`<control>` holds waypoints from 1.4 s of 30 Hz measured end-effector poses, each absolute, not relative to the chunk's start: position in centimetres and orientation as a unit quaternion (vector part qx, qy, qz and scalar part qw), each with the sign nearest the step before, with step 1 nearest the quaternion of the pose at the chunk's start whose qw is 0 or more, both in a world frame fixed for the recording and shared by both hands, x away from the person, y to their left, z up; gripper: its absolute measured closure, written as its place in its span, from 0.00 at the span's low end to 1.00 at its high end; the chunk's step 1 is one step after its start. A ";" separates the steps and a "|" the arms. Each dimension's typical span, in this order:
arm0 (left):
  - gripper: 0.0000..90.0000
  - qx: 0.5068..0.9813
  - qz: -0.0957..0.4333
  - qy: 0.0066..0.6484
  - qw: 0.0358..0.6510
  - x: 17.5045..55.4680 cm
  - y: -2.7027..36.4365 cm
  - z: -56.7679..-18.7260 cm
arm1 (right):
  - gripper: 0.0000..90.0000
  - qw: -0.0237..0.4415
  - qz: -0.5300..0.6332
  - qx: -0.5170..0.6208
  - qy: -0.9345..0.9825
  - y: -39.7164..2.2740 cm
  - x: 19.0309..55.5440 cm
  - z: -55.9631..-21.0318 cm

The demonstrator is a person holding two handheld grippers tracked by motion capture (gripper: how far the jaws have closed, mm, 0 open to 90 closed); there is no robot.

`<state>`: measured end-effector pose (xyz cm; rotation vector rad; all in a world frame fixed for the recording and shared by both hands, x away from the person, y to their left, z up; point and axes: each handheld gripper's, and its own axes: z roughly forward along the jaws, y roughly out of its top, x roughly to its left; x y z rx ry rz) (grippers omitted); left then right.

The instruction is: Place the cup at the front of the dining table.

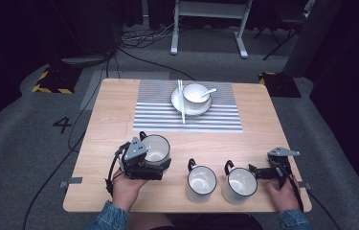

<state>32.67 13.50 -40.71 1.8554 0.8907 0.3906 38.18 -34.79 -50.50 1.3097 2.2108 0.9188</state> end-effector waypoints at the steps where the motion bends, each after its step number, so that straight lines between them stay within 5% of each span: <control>1: 0.02 0.768 0.161 0.367 0.501 33.0 13.5 -40.5 | 0.01 0.205 0.329 0.469 0.793 -34.8 38.2 -50.5; 42: 0.02 0.752 0.167 0.394 0.502 42.7 13.7 -34.2 | 0.01 0.203 0.331 0.467 0.795 -34.7 38.4 -50.5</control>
